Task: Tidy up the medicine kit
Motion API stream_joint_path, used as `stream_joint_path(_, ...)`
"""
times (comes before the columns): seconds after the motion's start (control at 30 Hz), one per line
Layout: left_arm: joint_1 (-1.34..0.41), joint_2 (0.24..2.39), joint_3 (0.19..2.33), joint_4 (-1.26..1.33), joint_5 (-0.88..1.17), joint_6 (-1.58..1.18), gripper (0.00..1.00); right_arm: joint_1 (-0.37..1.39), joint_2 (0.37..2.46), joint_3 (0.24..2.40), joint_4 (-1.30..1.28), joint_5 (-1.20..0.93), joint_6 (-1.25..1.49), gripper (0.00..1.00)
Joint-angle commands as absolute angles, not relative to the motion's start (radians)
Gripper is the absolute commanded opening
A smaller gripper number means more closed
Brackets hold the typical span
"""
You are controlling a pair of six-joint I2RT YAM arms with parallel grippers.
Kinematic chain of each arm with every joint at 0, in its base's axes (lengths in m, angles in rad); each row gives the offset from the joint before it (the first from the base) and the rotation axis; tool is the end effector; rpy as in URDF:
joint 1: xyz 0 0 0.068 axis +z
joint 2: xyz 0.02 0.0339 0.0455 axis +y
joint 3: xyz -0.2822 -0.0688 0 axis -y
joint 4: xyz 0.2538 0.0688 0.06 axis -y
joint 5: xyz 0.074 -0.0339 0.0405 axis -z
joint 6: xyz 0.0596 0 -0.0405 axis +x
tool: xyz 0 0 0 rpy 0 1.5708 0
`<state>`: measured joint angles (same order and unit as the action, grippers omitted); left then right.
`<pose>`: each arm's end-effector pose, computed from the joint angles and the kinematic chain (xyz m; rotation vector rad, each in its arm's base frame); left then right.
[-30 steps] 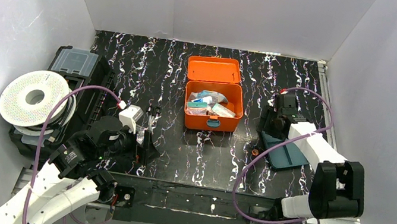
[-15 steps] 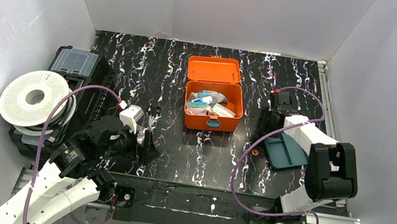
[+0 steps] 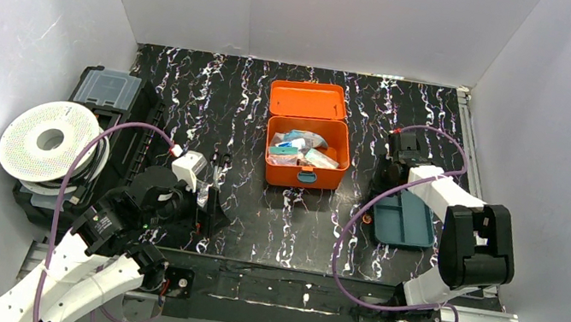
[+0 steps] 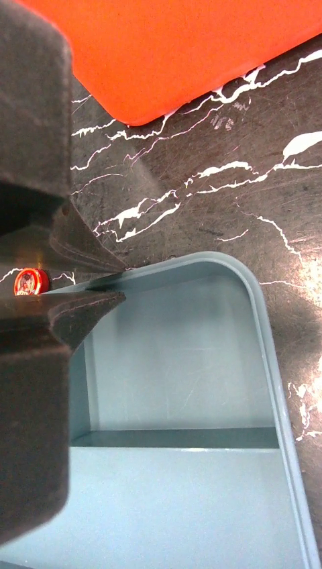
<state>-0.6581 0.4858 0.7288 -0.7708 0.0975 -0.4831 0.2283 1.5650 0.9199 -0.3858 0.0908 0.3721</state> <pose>0.0894 -0.0765 0.2974 0.2531 2.1813 -0.7713 0.3186 0.0685 0.1766 0.2192 2.5890 0.0998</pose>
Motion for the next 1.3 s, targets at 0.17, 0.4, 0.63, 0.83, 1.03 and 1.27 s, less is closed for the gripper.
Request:
stream_joint_path(0.17,-0.661,0.484,0.752,-0.77,0.114,-0.47,0.98,0.24,1.594,0.922,-0.368,0.03,0.455,0.07)
stream_joint_path(0.4,-0.662,0.471,0.749,-0.768,0.115,-0.469,0.98,0.311,1.606,0.938,-0.35,0.015,0.521,0.02)
stream_joint_path(0.63,-0.662,0.46,0.749,-0.768,0.117,-0.47,0.98,0.402,1.658,1.006,-0.355,0.028,0.542,0.01)
stream_joint_path(0.83,-0.662,0.452,0.749,-0.766,0.119,-0.47,0.98,0.487,1.696,1.051,-0.346,0.022,0.547,0.01)
stream_joint_path(1.03,-0.661,0.449,0.748,-0.765,0.121,-0.469,0.98,0.549,1.741,1.101,-0.337,0.018,0.6,0.01)
stream_joint_path(1.27,-0.662,0.447,0.748,-0.765,0.119,-0.468,0.98,0.602,1.827,1.232,-0.355,0.011,0.638,0.01)
